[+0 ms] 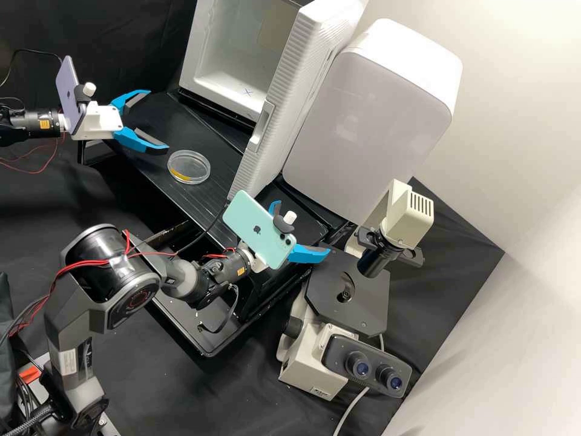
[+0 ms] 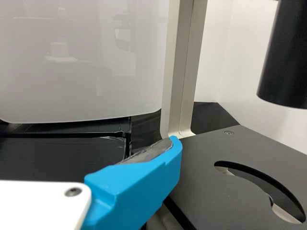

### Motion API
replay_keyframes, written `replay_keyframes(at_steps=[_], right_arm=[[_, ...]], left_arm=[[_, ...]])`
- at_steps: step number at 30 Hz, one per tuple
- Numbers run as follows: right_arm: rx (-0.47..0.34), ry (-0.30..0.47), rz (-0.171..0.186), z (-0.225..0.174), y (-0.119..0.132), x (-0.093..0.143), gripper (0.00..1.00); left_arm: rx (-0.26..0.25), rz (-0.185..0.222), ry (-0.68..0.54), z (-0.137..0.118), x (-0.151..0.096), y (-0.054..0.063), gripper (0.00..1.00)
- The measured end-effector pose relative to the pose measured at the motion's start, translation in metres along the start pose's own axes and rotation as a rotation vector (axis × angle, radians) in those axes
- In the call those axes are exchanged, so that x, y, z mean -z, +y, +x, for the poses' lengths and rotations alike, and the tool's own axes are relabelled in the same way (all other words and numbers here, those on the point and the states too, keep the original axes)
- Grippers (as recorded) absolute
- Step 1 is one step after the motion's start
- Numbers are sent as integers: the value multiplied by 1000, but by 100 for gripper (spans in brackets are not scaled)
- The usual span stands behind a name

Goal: Place the petri dish in the incubator

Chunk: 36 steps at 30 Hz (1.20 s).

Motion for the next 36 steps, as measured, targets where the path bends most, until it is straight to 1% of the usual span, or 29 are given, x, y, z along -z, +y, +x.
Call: replay_keyframes(at_steps=[7,13,21,25,28,36], right_arm=[[0,0,0,0,0,0,100],[0,0,0,0,0,0,100],[0,0,0,0,0,0,100],[0,0,0,0,0,0,100],[0,0,0,0,0,0,100],[0,0,0,0,0,0,100]], left_arm=[[-4,-1,-10,-1,-2,-1,100],[1,11,-40,-1,-7,-1,100],[6,17,-98,-1,-20,-3,100],[8,17,-105,-1,-22,-3,100],[17,15,-110,0,-23,-6,100],[61,13,-113,4,-24,-17,100]])
